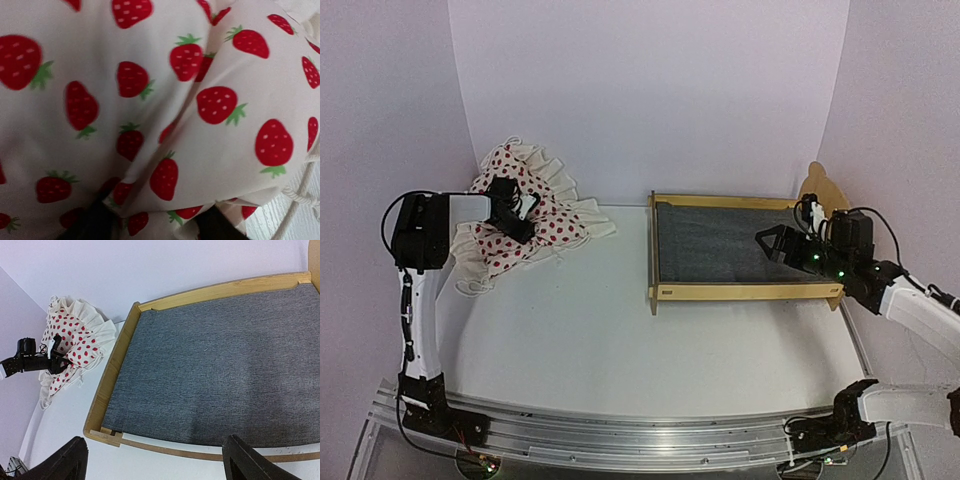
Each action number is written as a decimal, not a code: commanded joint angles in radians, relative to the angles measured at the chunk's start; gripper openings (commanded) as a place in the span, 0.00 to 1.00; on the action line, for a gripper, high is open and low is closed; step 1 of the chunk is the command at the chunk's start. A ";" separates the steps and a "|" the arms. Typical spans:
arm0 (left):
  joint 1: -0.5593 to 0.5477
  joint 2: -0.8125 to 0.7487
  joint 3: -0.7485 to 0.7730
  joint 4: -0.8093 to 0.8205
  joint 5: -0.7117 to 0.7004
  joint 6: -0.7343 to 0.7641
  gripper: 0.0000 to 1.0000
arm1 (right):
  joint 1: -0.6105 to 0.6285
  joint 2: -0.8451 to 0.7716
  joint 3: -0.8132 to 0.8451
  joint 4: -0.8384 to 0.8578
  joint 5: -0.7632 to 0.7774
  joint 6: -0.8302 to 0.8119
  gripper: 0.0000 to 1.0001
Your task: Set up the pet bed
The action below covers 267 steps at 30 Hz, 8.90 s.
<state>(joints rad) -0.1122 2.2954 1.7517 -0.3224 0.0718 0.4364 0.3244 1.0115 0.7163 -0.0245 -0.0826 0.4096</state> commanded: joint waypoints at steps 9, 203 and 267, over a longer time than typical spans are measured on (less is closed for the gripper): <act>0.014 -0.388 0.081 -0.051 0.185 -0.140 0.00 | 0.057 0.089 0.147 -0.008 -0.021 0.051 0.91; -0.580 -0.366 0.076 -0.448 0.755 0.511 0.65 | -0.221 0.516 0.953 -1.264 0.131 -0.438 0.96; -0.552 0.037 0.354 0.009 0.094 -0.686 0.63 | -0.279 0.859 1.189 -0.805 0.276 -0.489 0.76</act>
<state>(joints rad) -0.6560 2.3718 2.0888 -0.2060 0.2307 -0.1558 0.0212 2.1014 2.0175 -0.8057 0.3793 -0.1465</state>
